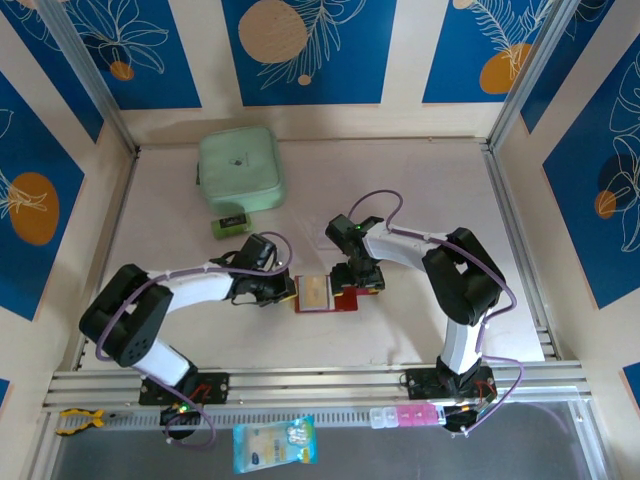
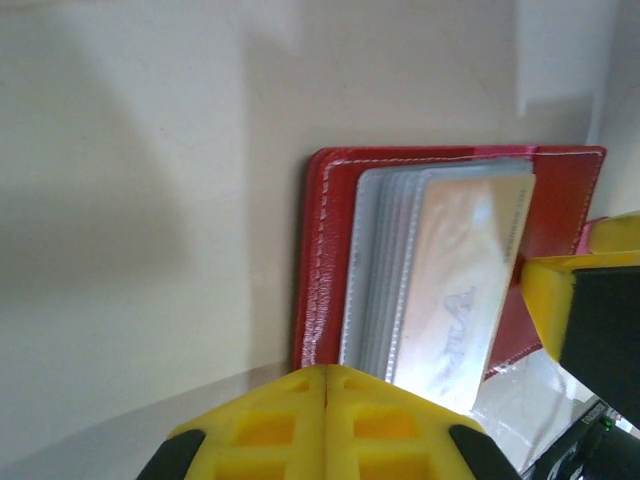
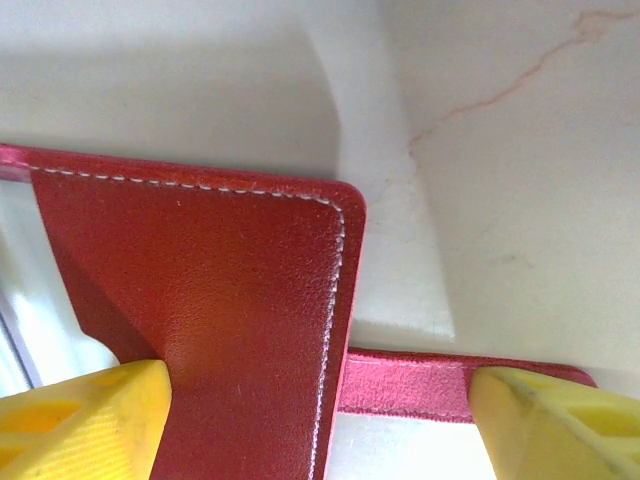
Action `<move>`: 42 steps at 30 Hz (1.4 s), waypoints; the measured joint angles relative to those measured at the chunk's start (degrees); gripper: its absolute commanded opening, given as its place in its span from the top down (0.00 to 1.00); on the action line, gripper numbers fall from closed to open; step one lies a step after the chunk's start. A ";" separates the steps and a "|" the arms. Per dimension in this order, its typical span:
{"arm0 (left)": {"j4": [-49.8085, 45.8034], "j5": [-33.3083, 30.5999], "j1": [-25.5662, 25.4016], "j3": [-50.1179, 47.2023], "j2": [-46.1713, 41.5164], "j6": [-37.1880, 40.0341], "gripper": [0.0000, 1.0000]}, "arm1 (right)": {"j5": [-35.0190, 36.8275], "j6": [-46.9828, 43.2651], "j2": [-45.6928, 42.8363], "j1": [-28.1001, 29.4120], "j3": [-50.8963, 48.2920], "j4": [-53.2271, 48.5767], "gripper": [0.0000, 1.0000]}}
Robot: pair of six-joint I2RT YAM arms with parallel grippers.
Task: Take the credit cards out of the card holder
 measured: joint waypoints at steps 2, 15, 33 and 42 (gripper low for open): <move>-0.46 -0.17 -0.07 0.26 -0.55 0.00 0.94 | 0.02 -0.42 0.02 0.02 0.13 -0.17 0.20; -1.55 -1.46 -1.77 3.82 -0.63 1.29 0.91 | 0.04 0.09 -1.14 0.00 1.38 -1.49 0.27; -3.28 -2.01 -3.41 7.69 3.48 3.89 0.97 | -15.17 5.64 -10.16 0.07 -5.64 13.73 0.52; -1.77 -1.90 -4.68 7.54 5.55 3.80 0.99 | -18.99 5.88 -7.72 0.20 -6.58 18.71 0.60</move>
